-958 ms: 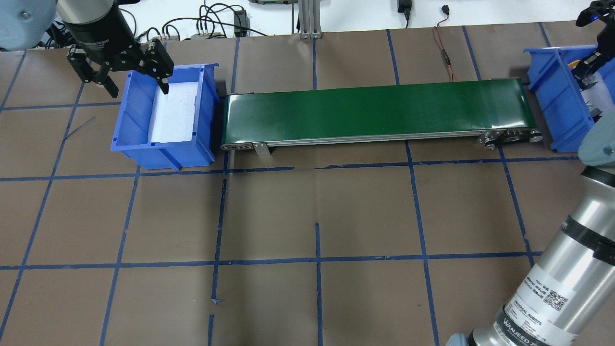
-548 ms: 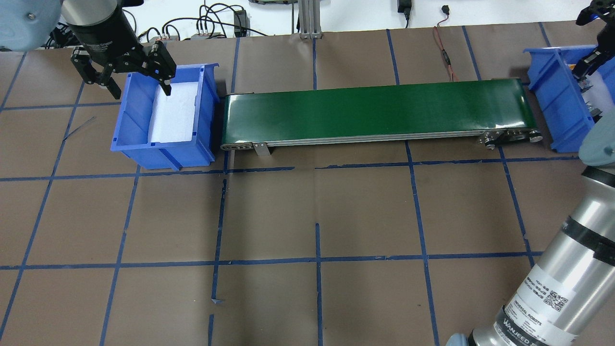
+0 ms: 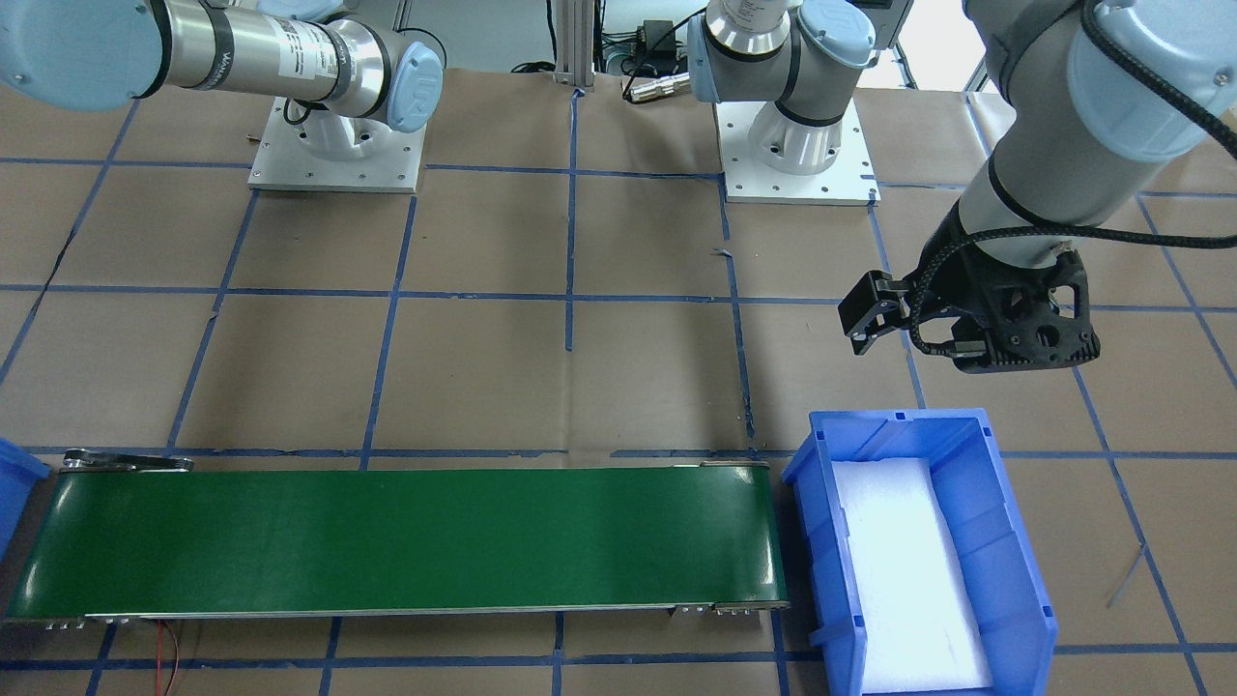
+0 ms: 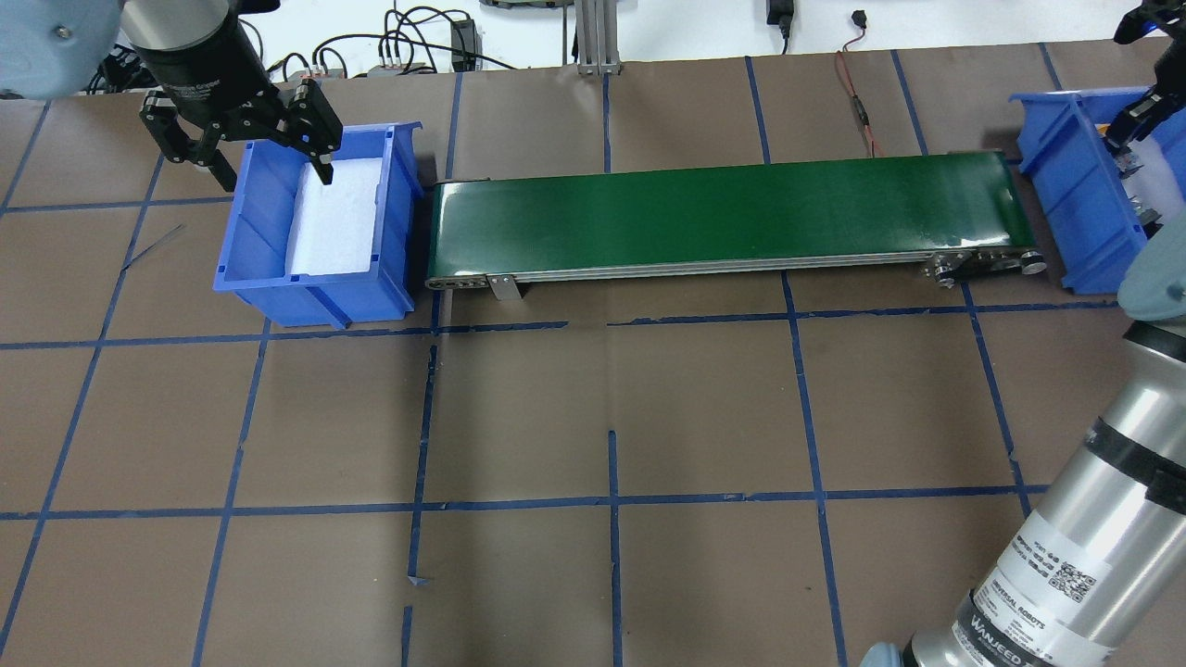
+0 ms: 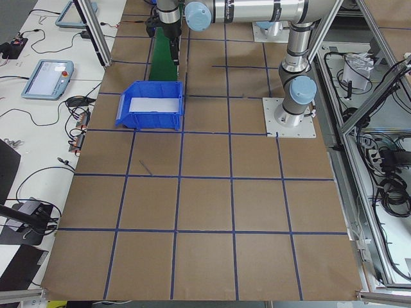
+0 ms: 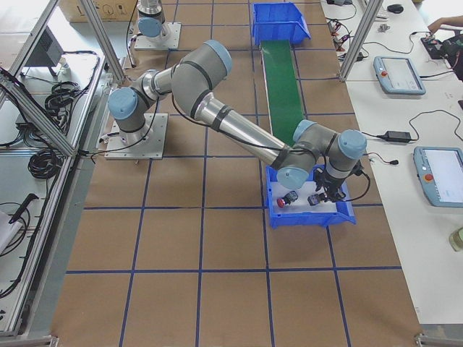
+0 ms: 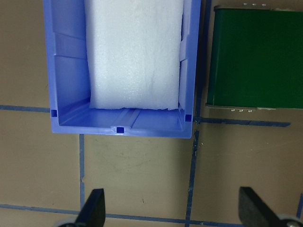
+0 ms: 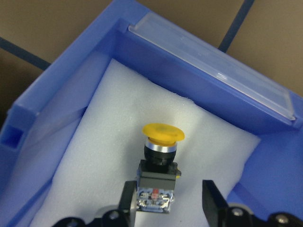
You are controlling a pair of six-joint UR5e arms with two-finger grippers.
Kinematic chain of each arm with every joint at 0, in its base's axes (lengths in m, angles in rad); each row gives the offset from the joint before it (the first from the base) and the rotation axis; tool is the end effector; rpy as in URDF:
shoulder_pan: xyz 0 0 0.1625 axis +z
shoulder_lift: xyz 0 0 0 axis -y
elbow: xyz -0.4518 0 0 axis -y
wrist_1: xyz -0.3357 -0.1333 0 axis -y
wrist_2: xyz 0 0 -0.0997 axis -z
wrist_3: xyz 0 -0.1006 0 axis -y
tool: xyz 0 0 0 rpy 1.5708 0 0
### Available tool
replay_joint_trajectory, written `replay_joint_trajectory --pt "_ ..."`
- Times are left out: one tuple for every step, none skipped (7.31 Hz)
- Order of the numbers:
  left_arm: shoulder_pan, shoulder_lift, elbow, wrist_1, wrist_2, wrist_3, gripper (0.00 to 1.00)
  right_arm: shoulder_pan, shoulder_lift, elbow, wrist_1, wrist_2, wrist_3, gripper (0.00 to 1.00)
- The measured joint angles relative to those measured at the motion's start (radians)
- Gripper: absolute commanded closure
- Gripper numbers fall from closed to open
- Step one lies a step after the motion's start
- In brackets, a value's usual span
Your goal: Transport two buttons from left to right
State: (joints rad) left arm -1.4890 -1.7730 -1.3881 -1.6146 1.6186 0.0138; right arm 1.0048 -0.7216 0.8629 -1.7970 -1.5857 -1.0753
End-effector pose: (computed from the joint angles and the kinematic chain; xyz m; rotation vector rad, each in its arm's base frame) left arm -0.0856 -0.5283 0.4920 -0.1029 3.0935 0.1014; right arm -0.3067 -0.7285 0.3219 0.7720 -2.9698 0.0721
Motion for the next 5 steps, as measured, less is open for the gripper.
replay_joint_trajectory --pt "0.000 0.001 0.000 0.000 -0.001 0.000 0.00 0.003 -0.037 -0.002 0.019 0.004 -0.001 0.43" --pt "0.000 0.002 0.001 0.001 -0.001 0.000 0.00 0.020 -0.075 -0.002 0.035 0.004 0.000 0.43" --pt "-0.001 0.004 0.004 0.001 -0.002 0.000 0.00 0.062 -0.112 -0.002 0.054 0.004 0.004 0.43" --pt "0.000 0.003 0.008 0.001 -0.002 0.000 0.00 0.120 -0.145 -0.002 0.071 0.003 0.033 0.42" --pt "0.000 0.002 0.010 0.002 -0.001 0.000 0.00 0.190 -0.171 -0.002 0.095 0.003 0.112 0.40"
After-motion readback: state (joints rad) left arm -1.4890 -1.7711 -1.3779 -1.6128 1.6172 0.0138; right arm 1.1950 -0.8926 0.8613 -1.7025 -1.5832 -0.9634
